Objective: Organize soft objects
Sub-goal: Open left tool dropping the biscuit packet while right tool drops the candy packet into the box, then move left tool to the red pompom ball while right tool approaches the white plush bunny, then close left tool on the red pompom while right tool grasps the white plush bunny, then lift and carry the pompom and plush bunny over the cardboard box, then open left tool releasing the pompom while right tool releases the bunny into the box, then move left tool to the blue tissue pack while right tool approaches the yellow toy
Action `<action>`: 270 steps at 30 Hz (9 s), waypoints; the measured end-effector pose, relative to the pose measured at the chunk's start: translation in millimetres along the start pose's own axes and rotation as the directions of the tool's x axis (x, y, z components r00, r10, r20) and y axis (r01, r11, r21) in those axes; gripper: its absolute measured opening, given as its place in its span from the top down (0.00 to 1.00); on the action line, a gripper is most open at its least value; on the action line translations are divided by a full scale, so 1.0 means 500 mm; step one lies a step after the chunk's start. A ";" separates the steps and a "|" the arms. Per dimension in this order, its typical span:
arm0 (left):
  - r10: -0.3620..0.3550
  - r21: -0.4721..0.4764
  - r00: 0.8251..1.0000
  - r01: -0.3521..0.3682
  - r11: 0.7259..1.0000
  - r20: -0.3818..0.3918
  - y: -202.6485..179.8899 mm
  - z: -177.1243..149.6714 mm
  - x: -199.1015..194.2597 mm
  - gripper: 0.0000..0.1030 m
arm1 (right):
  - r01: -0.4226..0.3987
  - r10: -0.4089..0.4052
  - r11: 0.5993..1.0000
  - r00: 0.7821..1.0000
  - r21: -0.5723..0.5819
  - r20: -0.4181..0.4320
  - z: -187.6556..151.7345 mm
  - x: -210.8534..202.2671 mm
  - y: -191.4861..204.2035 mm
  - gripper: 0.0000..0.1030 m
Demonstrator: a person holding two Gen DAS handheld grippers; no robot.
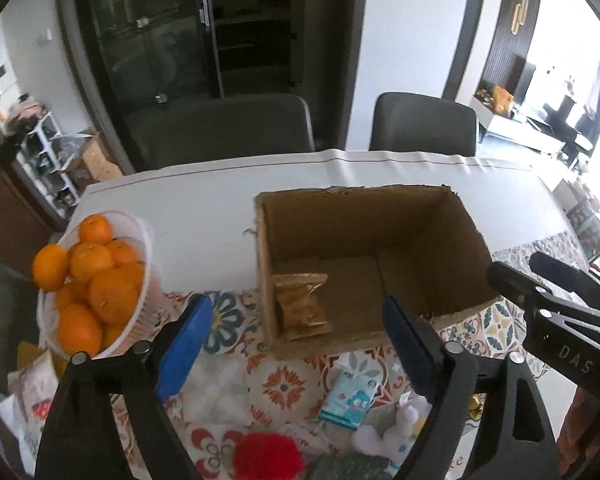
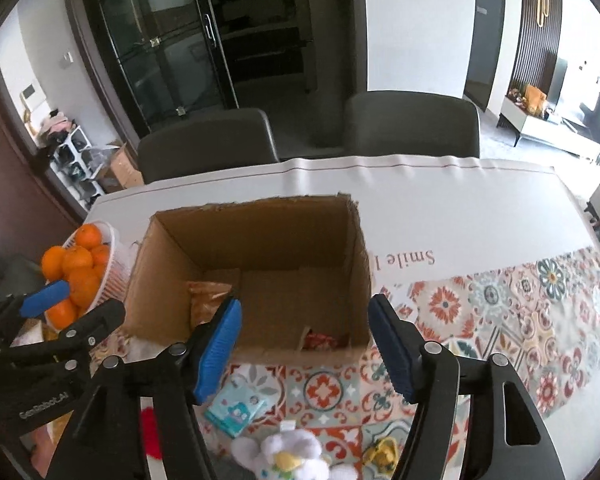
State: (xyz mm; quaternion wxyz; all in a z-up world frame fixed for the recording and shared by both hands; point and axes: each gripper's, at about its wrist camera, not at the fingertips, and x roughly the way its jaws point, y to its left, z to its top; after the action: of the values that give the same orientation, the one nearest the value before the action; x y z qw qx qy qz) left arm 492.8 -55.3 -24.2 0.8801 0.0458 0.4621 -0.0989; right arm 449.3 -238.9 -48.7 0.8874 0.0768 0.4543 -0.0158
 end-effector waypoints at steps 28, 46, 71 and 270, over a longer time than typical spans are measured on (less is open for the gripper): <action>0.123 -0.060 0.968 -0.140 0.988 -0.220 0.056 -0.226 0.014 0.07 | 0.057 -0.053 0.998 0.981 0.018 -0.189 -0.204 0.045 0.031 0.31; 0.059 -0.132 0.908 -0.124 0.983 -0.414 0.059 -0.327 0.143 0.07 | 0.078 -0.047 0.994 0.936 0.074 -0.348 -0.291 0.155 0.010 0.31; -0.024 -0.188 0.875 -0.077 0.979 -0.484 0.054 -0.362 0.235 0.47 | 0.013 0.041 0.992 0.908 0.127 -0.416 -0.315 0.230 0.016 0.31; 0.010 0.292 0.920 0.114 0.950 -0.392 -0.191 -0.202 0.189 0.31 | 0.188 -0.126 0.977 0.889 0.100 -0.441 -0.238 0.170 -0.148 0.22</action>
State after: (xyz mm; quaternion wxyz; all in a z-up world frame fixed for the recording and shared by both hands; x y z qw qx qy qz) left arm 443.3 -143.8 -158.2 0.7498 0.1892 0.6072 -0.1827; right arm 396.2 -290.5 -195.0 0.7527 0.1033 0.6421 -0.1019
